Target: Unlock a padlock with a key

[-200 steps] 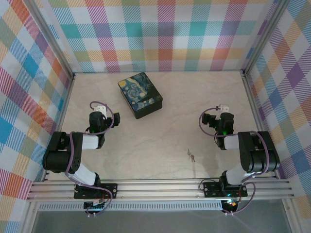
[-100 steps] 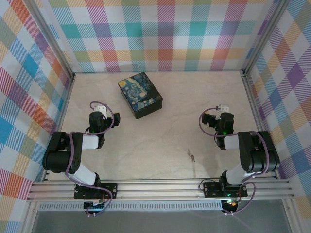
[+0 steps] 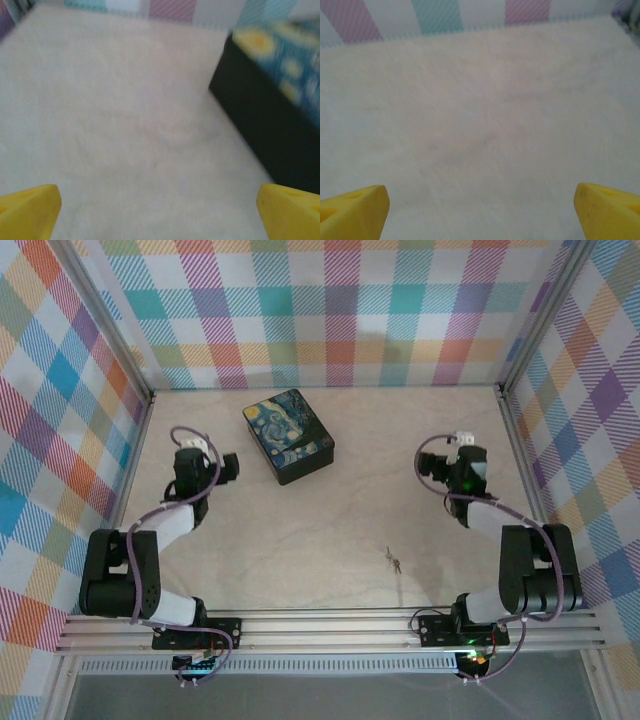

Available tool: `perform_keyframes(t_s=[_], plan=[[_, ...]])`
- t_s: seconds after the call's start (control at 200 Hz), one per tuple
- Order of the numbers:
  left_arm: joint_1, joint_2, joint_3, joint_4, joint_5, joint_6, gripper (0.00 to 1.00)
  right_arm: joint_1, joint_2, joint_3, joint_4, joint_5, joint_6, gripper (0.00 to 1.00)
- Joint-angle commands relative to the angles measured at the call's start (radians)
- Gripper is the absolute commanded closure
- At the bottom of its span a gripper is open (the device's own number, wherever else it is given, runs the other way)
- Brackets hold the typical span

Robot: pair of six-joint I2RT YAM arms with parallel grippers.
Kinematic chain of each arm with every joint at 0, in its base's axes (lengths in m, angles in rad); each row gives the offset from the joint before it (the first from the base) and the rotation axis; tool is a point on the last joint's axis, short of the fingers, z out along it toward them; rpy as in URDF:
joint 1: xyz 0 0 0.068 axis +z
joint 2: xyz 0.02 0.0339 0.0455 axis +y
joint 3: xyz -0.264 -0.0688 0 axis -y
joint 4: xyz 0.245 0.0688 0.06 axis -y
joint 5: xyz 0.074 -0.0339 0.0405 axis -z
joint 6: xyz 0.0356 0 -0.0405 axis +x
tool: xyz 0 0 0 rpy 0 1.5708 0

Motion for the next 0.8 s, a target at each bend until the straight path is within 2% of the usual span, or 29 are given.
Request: perform_keyframes(t_s=[0.0,0.14,0.18,0.245,0.42,0.525,0.795], plan=[[0.012,0.001,0.191,-0.317,-0.034,-0.133,0.00,-0.004,0.003,0.136,-0.289,-0.127,0.030,0.08],[-0.007,0.133,0.499,-0.606,0.045,-0.332,0.00,0.010,0.074,0.297,-0.439,-0.300,0.096,0.16],[-0.023,0.184,0.588,-0.709,0.060,-0.366,0.00,0.032,0.092,0.331,-0.457,-0.341,0.117,0.17],[-0.041,0.257,0.690,-0.782,0.109,-0.412,0.00,0.081,0.125,0.389,-0.476,-0.401,0.138,0.16],[-0.072,0.416,0.853,-0.829,0.228,-0.434,0.04,0.223,0.294,0.581,-0.468,-0.496,0.228,0.16],[-0.091,0.502,0.920,-0.836,0.303,-0.418,0.05,0.301,0.417,0.709,-0.482,-0.483,0.238,0.16],[-0.153,0.609,0.989,-0.866,0.289,-0.391,0.06,0.376,0.679,0.952,-0.474,-0.464,0.267,0.16]])
